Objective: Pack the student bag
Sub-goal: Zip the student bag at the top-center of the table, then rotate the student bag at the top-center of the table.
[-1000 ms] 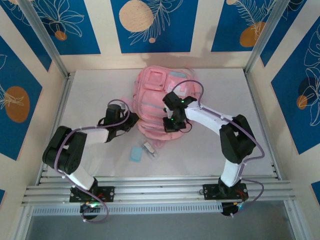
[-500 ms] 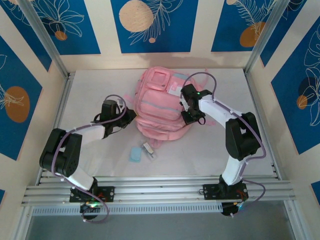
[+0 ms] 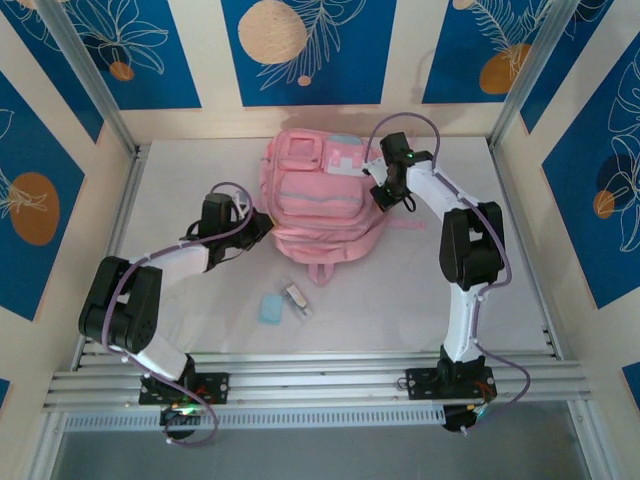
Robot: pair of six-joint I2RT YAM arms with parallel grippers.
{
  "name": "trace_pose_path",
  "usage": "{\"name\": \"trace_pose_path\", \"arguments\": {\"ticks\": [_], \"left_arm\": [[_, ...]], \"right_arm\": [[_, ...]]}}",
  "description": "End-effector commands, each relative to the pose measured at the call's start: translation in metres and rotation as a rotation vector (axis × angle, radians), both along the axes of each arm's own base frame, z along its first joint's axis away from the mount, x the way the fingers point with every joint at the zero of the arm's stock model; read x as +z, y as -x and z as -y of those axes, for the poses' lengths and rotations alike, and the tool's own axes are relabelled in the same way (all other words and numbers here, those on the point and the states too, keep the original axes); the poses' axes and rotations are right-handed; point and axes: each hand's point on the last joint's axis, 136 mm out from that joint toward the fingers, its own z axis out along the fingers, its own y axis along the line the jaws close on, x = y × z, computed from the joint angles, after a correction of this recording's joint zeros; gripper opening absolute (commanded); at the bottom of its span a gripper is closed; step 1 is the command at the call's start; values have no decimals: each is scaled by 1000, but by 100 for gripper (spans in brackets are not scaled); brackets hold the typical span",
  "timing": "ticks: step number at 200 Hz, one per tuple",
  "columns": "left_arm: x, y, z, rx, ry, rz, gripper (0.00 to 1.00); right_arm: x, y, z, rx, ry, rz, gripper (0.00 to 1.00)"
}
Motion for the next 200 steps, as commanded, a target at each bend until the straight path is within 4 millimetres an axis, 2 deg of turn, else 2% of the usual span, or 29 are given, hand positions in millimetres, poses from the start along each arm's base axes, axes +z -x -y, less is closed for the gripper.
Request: {"name": "trace_pose_path", "arguments": {"ticks": [1, 32, 48, 62, 71, 95, 112, 135, 151, 200], "left_arm": [[16, -12, -29, 57, -28, 52, 0], [20, -14, -27, 45, -19, 59, 0], [23, -15, -24, 33, -5, 61, 0], [25, -15, -21, 27, 8, 66, 0], [26, -15, -19, 23, 15, 69, 0], [30, -15, -16, 14, 25, 80, 0], [32, -16, -13, 8, 30, 89, 0], [32, -15, -10, -5, 37, 92, 0], [33, -15, -8, -12, 44, 95, 0], [35, -14, -6, -18, 47, 105, 0]], "right_arm": [[8, -27, 66, -179, 134, 76, 0], [8, -12, 52, -221, 30, 15, 1], [18, 4, 28, -211, -111, -53, 19], [34, 17, 4, -170, -241, -71, 41], [45, 22, -8, -150, -293, -49, 47], [75, 34, -37, -98, -393, 9, 50], [86, 39, -60, -66, -460, 22, 50], [84, 41, -89, -49, -503, 11, 52], [74, 36, -101, -67, -502, 11, 56], [50, 18, -107, -230, -522, 20, 61]]}}
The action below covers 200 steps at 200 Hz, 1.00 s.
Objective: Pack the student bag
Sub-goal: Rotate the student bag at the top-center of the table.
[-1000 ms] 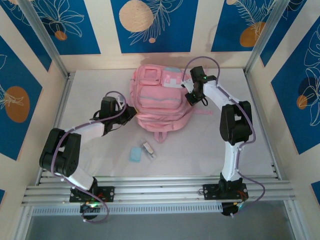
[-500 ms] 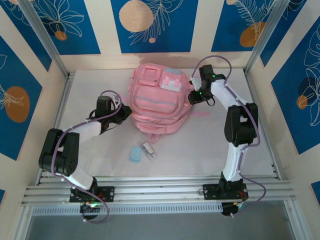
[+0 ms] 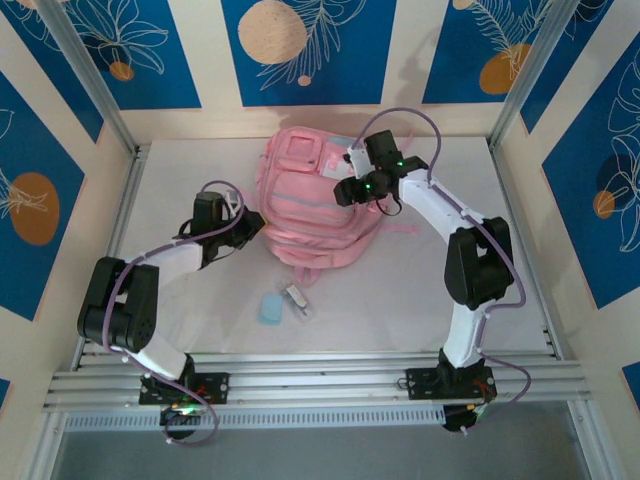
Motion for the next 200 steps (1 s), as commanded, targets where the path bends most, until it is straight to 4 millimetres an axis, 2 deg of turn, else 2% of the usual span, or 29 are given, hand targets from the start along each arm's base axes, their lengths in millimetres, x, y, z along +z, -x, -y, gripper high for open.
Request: {"name": "trace_pose_path", "arguments": {"ticks": [1, 21, 60, 75, 118, 150, 176, 200], "left_arm": [[36, -8, 12, -50, 43, 119, 0], [35, -7, 14, -55, 40, 119, 0], [32, -6, 17, -65, 28, 111, 0], [30, -4, 19, -70, 15, 104, 0], [28, -2, 24, -84, -16, 107, 0], [25, -1, 24, -76, -26, 100, 0], [23, -2, 23, -71, -28, 98, 0], [23, -4, 23, -62, -24, 98, 0]], "right_arm": [[-10, -14, 1, -118, -48, -24, 61], [-20, -16, -9, -122, -96, -69, 65], [-40, -12, -20, -134, -135, -144, 65], [-43, -4, -21, -149, -138, -169, 65], [-54, 10, -3, -274, -81, -180, 65], [-57, 17, -20, -244, -125, -213, 64], [-48, 35, -40, -178, -134, -208, 63], [-39, 72, -53, -129, -127, -221, 62]]}}
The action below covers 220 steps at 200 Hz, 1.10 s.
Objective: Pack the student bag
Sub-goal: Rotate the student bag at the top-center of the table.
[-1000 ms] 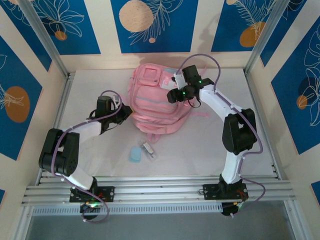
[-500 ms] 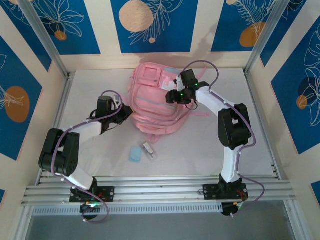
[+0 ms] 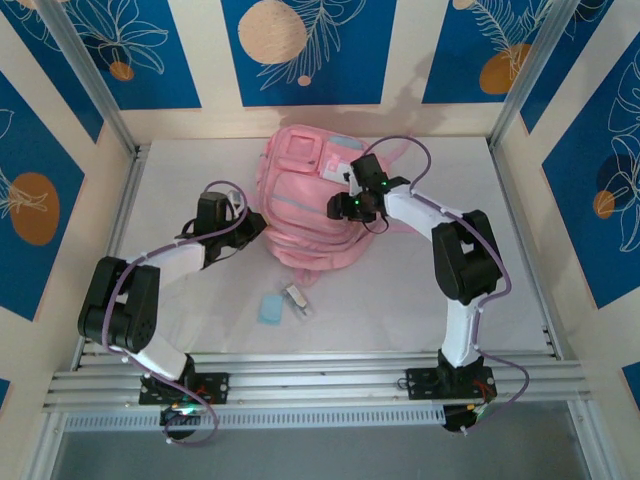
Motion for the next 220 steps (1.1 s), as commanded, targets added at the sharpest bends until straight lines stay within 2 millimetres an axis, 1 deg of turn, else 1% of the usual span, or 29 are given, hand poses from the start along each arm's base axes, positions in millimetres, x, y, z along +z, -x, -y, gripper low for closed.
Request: {"name": "trace_pose_path", "arguments": {"ticks": [1, 20, 32, 42, 51, 68, 82, 115, 137, 150, 159, 181, 205, 220], "left_arm": [[27, -7, 18, -55, 33, 89, 0], [27, -8, 18, -51, 36, 89, 0], [27, -8, 18, -51, 36, 88, 0], [27, -8, 18, -50, 37, 88, 0], [27, -8, 17, -49, 35, 88, 0], [27, -8, 17, -48, 30, 90, 0], [28, -8, 17, -48, 26, 89, 0], [31, -7, 15, -44, 20, 96, 0], [33, -9, 13, -35, 10, 102, 0], [34, -11, 14, -34, 9, 105, 0], [34, -13, 14, -33, 11, 102, 0], [35, -16, 15, -25, 18, 105, 0], [37, -19, 15, -19, 21, 111, 0], [37, -20, 15, -19, 23, 113, 0]], "right_arm": [[21, 54, -33, 106, -61, -38, 62], [26, 87, -35, 132, -44, -47, 62], [28, 105, -34, 140, -38, -51, 62], [31, 115, -31, 144, -37, -46, 63], [33, 119, -26, 139, -30, -38, 63], [34, 114, -10, 121, 21, -2, 64], [36, 105, 4, 107, 60, 13, 64], [39, 79, 30, 89, 138, 69, 66], [37, 68, 38, 84, 144, 82, 68], [34, 66, 32, 102, 111, 81, 68], [34, 65, 23, 122, 76, 84, 68], [25, 71, 4, 150, 28, 60, 68], [11, 85, -16, 189, -7, 16, 68], [11, 100, -29, 216, -24, -13, 67]]}}
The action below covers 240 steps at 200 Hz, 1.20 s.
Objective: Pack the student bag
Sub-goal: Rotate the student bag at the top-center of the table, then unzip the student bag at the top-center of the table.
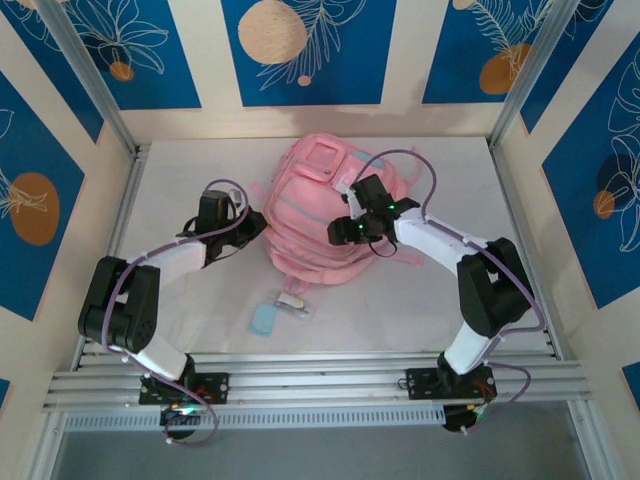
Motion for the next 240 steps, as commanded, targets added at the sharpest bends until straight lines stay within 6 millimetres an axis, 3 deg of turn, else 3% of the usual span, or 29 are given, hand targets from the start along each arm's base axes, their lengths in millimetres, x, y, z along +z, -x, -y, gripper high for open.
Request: {"name": "trace_pose_path", "arguments": {"ticks": [1, 28, 50, 91, 122, 134, 153, 183, 213, 240], "left_arm": [[36, -18, 14, -28, 42, 116, 0], [36, -24, 14, -14, 43, 127, 0], [32, -30, 16, -9, 51, 129, 0], [30, -40, 15, -18, 27, 148, 0], [35, -55, -3, -19, -56, 161, 0], [37, -56, -7, -43, -129, 151, 15], [37, -47, -16, -87, -261, 132, 37], [42, -24, -19, -148, -344, 129, 54], [47, 5, 4, -232, -349, 141, 58], [46, 30, 37, -309, -366, 152, 58]], "right_arm": [[-3, 26, -32, 76, -84, -63, 67], [17, 62, -60, 125, -151, -96, 67], [21, 70, -61, 93, -162, -122, 66], [25, 46, -30, -19, -128, -112, 63], [39, 24, 6, -131, -93, -50, 62], [43, 13, 24, -207, -97, -41, 62], [45, 0, 38, -272, -138, -51, 61], [41, -17, 39, -325, -212, -57, 55], [32, -34, 29, -346, -250, -72, 50], [22, -51, 22, -376, -290, -97, 46]]}}
